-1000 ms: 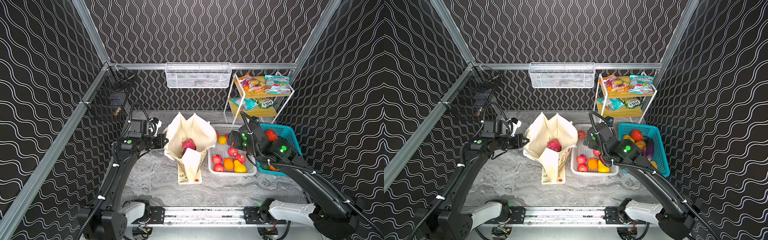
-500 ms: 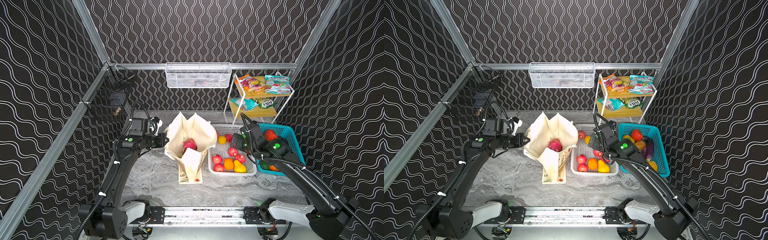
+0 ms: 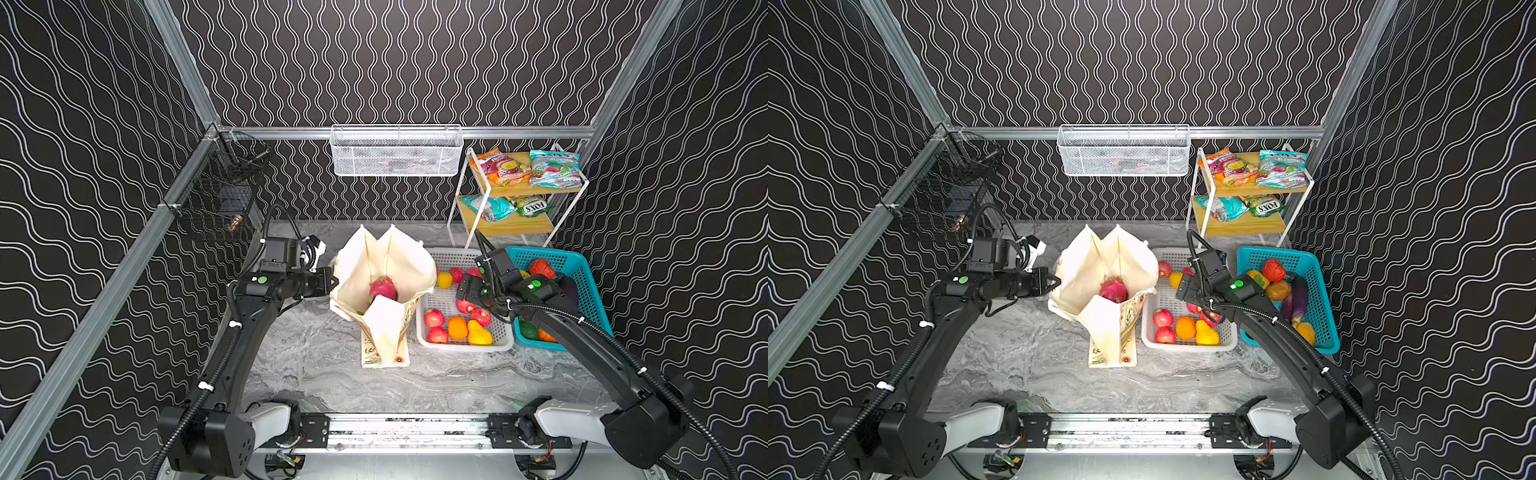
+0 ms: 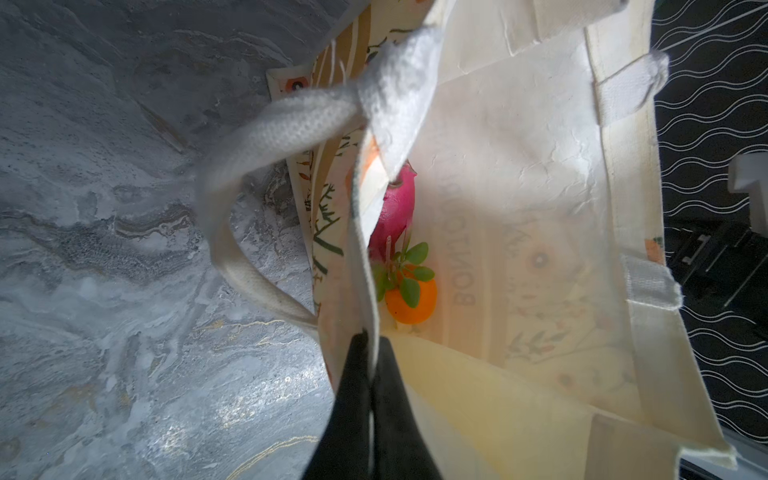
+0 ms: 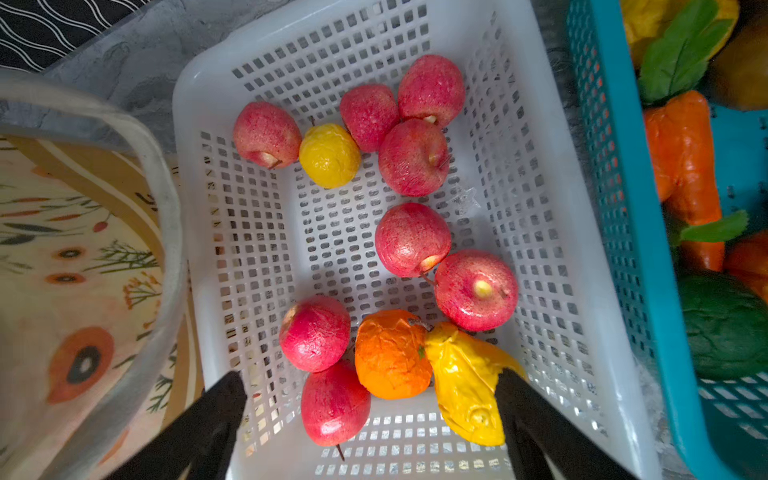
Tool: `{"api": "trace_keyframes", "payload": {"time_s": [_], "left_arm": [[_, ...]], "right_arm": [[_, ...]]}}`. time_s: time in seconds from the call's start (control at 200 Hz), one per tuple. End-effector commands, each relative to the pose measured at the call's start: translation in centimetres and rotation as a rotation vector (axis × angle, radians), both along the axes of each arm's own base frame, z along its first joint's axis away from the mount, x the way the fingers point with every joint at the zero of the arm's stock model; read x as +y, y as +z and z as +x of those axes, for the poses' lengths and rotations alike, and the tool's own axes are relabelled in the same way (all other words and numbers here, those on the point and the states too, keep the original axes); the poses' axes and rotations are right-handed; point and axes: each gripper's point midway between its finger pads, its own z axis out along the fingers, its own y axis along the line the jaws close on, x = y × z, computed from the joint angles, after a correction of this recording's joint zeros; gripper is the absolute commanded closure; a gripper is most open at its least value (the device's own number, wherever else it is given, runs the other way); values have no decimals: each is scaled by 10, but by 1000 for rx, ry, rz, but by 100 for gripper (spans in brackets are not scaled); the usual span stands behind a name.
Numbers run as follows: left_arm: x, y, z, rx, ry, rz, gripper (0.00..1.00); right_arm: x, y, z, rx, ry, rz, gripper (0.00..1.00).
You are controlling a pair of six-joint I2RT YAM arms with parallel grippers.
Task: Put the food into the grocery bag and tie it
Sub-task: 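Move the right gripper over the white basket toward the red apples, then lower the right gripper onto a red apple near the basket edge and close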
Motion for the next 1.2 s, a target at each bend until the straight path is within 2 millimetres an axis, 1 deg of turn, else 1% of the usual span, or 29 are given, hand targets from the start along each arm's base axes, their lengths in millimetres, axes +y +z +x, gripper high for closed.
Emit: {"api": "trace_keyframes", "payload": {"time_s": [0.0,0.095,0.205,0.37,0.491,0.596,0.706,0.756,0.811,0.856,0.916,1.011,1.071,1.086,1.096,1.116,1.191], "left_arm": [[-1,4,-2,-3,-16,7,100],[-1,7,1,-8,-23,17,100],[0,5,5,-4,-25,32,100],[1,5,7,-10,-31,42,100],[2,8,6,-20,-35,54,100],[3,4,5,-13,-38,63,100],[5,-1,5,-3,-32,77,100],[6,-3,6,-1,-26,81,100],[8,-7,8,5,-21,89,100],[8,-10,9,9,-14,93,100],[8,-13,11,19,-6,87,100],[4,-16,14,17,-4,52,100],[2,-19,16,20,-8,44,100],[2,-20,16,22,-10,44,100],[2,-21,16,24,-11,43,100],[2,-23,17,28,-12,44,100],[1,-27,18,36,-16,46,100]], "right_arm": [[7,0,2,6,41,17,5],[6,-1,4,15,45,1,6],[7,-2,9,22,42,13,6],[19,0,20,13,51,84,9],[25,-6,24,45,74,83,10],[31,-15,24,77,134,63,10],[38,-22,21,88,268,24,10],[42,-24,18,91,368,-4,10],[41,-27,16,69,445,-49,11],[38,-29,17,33,496,-93,12],[40,-29,17,-30,578,-123,12],[51,-19,16,-164,719,-132,12],[59,-16,8,-260,860,-149,11],[62,-12,6,-291,898,-153,11],[62,-18,2,-293,923,-159,11],[64,-21,-2,-316,965,-167,10],[68,-22,-15,-376,1134,-216,6]]}}
